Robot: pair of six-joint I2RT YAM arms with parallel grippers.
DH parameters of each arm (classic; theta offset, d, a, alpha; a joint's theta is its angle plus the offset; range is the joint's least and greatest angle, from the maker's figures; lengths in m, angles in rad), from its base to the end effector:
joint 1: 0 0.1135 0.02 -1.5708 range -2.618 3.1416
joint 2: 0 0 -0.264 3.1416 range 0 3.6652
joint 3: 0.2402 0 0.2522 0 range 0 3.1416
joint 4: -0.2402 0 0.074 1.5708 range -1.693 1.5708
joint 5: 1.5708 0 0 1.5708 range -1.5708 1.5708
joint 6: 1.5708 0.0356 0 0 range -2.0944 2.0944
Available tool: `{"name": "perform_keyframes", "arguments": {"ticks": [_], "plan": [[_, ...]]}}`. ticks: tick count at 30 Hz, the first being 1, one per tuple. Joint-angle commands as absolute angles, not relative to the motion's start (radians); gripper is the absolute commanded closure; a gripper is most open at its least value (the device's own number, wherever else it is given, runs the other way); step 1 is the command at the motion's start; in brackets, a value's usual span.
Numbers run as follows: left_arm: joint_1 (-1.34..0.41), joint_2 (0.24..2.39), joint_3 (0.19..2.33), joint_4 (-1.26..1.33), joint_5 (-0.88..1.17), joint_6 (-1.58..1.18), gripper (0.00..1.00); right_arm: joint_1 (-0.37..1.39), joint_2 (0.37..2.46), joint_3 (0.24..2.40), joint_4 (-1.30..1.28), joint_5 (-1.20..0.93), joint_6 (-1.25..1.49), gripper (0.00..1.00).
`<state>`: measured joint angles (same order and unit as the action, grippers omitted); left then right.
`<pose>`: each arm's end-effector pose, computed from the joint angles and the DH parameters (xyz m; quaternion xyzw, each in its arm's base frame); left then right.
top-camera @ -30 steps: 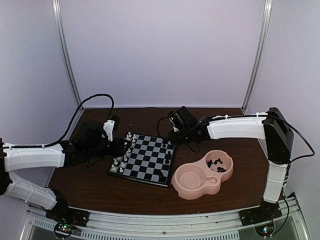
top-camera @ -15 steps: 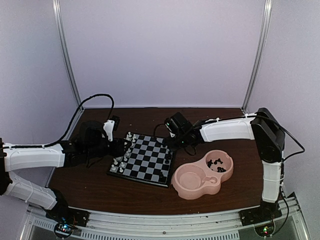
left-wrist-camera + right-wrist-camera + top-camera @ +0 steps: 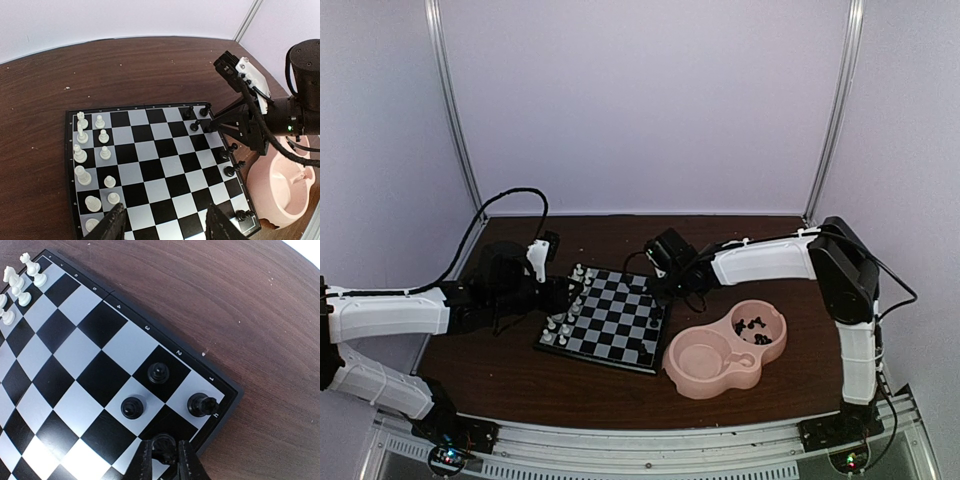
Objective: Set up the chess pieces on the board
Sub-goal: Place the knight at b8.
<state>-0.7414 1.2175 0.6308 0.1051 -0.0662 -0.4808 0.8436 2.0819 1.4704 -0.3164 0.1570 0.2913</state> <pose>0.1955 -0.1758 0.2248 0.0941 0.8498 -0.2739 0.4403 0.3030 0.3322 0.1649 -0.2340 0.9168 0.1065 0.3056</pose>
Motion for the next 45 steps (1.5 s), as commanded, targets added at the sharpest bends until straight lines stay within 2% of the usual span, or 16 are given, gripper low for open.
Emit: {"name": "perform_keyframes", "arguments": {"ticks": [1, 45], "plan": [[-0.741, 1.224, 0.658, 0.142, -0.059, -0.477, 0.45, 0.84, 2.101, 1.503, -0.307, 0.187, 0.277, 0.88], [-0.741, 1.217, 0.658, 0.135, -0.055, -0.476, 0.45, 0.841, 2.075, 1.485, -0.326, 0.198, 0.287, 0.86]]}}
